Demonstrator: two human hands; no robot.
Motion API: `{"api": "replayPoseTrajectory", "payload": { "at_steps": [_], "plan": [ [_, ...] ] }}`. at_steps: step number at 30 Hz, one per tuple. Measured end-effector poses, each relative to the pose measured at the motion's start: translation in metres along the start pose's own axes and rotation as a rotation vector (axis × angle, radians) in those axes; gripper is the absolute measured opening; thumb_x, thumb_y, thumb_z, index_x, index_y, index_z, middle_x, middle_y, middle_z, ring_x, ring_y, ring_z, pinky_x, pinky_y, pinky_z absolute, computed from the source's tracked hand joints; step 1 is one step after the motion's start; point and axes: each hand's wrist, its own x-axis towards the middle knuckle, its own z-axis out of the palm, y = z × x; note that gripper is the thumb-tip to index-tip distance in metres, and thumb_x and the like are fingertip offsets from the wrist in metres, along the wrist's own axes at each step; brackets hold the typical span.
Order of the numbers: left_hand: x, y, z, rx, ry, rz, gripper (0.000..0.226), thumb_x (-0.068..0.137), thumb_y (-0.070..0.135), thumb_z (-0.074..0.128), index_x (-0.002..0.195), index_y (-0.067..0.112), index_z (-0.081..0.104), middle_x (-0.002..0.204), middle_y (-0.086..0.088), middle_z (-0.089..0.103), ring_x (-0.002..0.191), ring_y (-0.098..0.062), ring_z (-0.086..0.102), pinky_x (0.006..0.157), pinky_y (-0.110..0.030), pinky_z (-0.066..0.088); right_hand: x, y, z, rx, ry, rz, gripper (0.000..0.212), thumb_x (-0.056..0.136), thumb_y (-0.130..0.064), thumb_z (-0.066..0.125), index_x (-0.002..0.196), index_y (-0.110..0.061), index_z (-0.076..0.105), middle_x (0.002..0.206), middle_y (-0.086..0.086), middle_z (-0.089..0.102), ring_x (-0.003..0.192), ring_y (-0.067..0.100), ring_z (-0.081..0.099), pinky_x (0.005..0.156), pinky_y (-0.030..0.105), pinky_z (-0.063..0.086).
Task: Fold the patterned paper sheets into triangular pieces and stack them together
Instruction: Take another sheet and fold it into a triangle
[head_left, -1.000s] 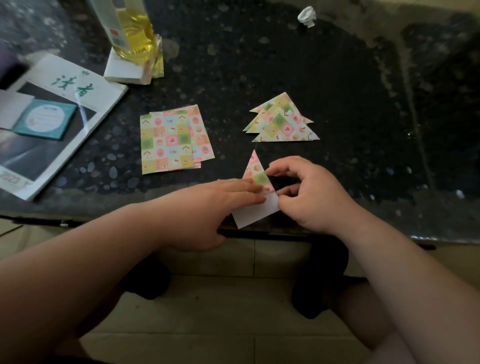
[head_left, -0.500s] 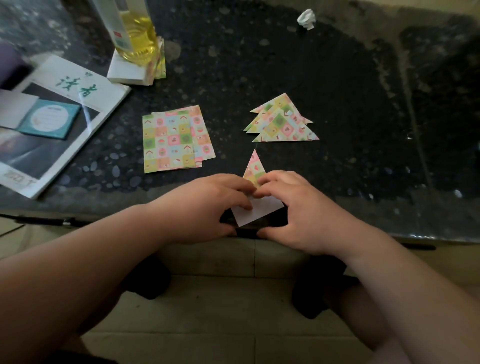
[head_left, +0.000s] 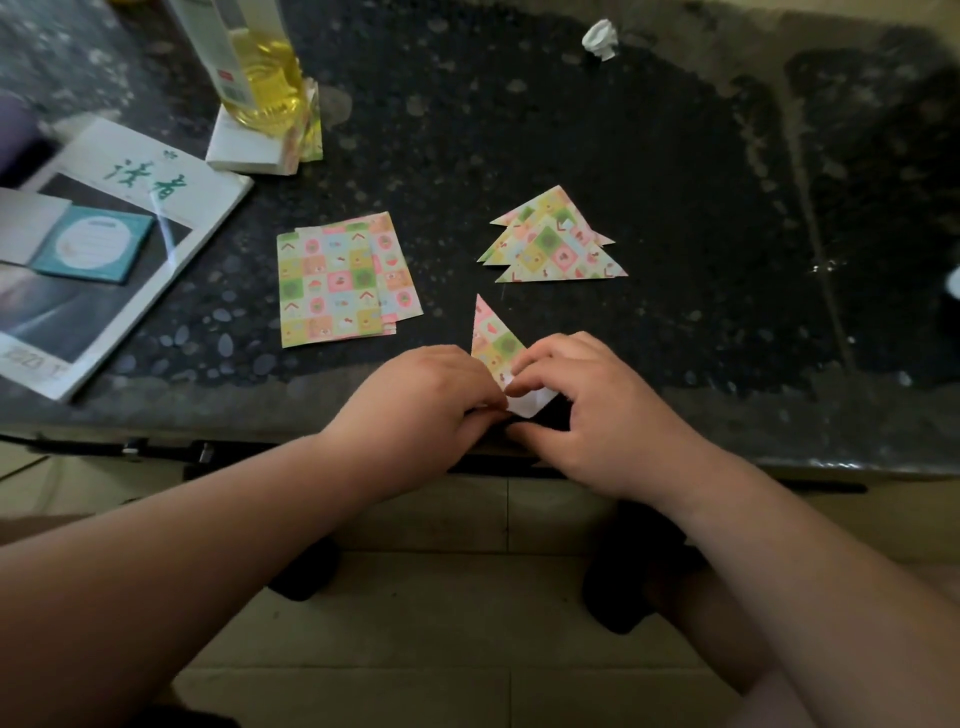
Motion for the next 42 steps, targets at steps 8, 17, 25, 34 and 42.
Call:
{"api": "replayPoseTrajectory", "payload": {
  "at_steps": [8,17,25,34,42],
  "plan": [
    [-0.003,0.002,0.006,-0.046,0.044,-0.092,0.006,0.092,0.024,0.074,0.094,0.021,0.08,0.091,0.01,0.074,0.093,-0.012,0.063,0.086,-0.037,0.056,0.001,0.013,0.004,0.087,0.006,0.01,0.007,0.088,-0.021,0.079,0.095,-0.024,0.08,0.098,-0.011,0.065,0.099,0.009,0.057,0.086,0.032,0.051],
    [-0.031,-0.014,-0.001,0.162,-0.121,-0.059,0.042,0.095,0.047,0.053,0.123,0.022,0.073,0.137,0.003,0.062,0.133,-0.019,0.052,0.113,-0.043,0.043,0.006,0.008,0.007,0.101,-0.051,0.013,0.007,0.088,-0.019,0.079,0.092,-0.025,0.082,0.089,-0.018,0.058,0.087,-0.002,0.057,0.075,0.016,0.044],
    [-0.039,-0.026,-0.013,0.242,-0.298,-0.11,0.061,0.096,0.065,0.024,0.152,0.047,0.041,0.169,0.015,0.016,0.157,-0.013,0.002,0.122,-0.036,0.002,0.004,0.014,0.001,-0.077,-0.036,-0.065,0.01,0.09,-0.022,0.071,0.091,-0.022,0.08,0.086,-0.014,0.057,0.082,0.011,0.059,0.068,0.04,0.053],
    [-0.036,-0.033,-0.011,0.289,-0.334,0.001,0.052,0.097,0.06,0.031,0.146,0.049,0.047,0.165,0.009,0.03,0.155,-0.016,0.017,0.125,-0.047,0.016,0.009,0.014,-0.007,0.01,-0.178,0.074,0.008,0.089,-0.024,0.079,0.093,-0.031,0.08,0.087,-0.019,0.064,0.083,-0.002,0.06,0.072,0.022,0.048],
    [-0.033,-0.035,-0.014,0.28,-0.326,0.008,0.049,0.096,0.056,0.04,0.144,0.049,0.05,0.164,0.009,0.034,0.153,-0.017,0.022,0.122,-0.048,0.019,0.017,0.009,-0.012,0.064,-0.263,0.231,0.005,0.09,-0.032,0.078,0.094,-0.034,0.079,0.08,-0.013,0.07,0.078,0.001,0.063,0.069,0.023,0.052]
  ]
}}
